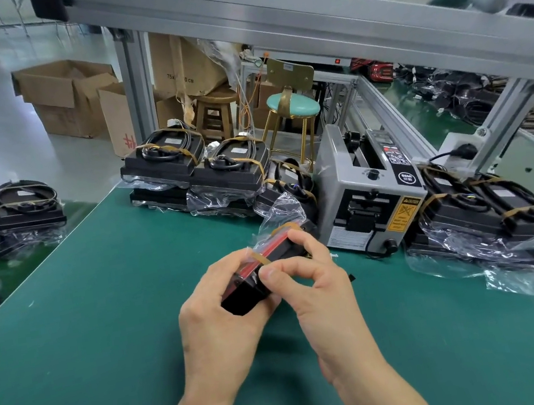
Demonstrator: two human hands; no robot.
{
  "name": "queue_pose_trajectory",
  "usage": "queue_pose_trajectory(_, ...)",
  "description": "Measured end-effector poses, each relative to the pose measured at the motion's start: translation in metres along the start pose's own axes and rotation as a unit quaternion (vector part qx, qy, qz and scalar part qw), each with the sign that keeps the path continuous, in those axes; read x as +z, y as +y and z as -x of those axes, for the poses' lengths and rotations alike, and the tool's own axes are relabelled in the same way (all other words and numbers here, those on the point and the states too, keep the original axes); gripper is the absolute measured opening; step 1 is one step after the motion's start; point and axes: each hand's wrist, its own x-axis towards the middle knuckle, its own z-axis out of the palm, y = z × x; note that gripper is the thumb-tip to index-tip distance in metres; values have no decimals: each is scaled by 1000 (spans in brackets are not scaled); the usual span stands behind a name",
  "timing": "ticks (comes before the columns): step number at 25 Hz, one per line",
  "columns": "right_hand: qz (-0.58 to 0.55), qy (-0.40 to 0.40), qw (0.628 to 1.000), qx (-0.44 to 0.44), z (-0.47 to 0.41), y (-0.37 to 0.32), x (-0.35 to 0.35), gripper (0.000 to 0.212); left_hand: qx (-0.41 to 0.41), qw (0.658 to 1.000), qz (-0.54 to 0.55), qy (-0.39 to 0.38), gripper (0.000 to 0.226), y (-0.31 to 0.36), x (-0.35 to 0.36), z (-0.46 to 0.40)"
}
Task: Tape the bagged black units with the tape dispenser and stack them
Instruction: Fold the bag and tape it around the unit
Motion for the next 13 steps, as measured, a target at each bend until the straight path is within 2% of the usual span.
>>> queue_pose_trajectory(3, 19, 18, 1000, -9, 0, 2, 2, 20, 5, 1000, -9, 3, 54, 0, 0, 0)
queue_pose_trajectory(10, 67, 71, 995, -21, 1, 6, 12, 9, 12, 1000, -26, 10, 60, 1, -1, 0)
queue_pose_trajectory(13, 30, 93, 995, -23, 1, 11, 15, 38, 14, 999, -36, 9, 57, 1, 0, 0)
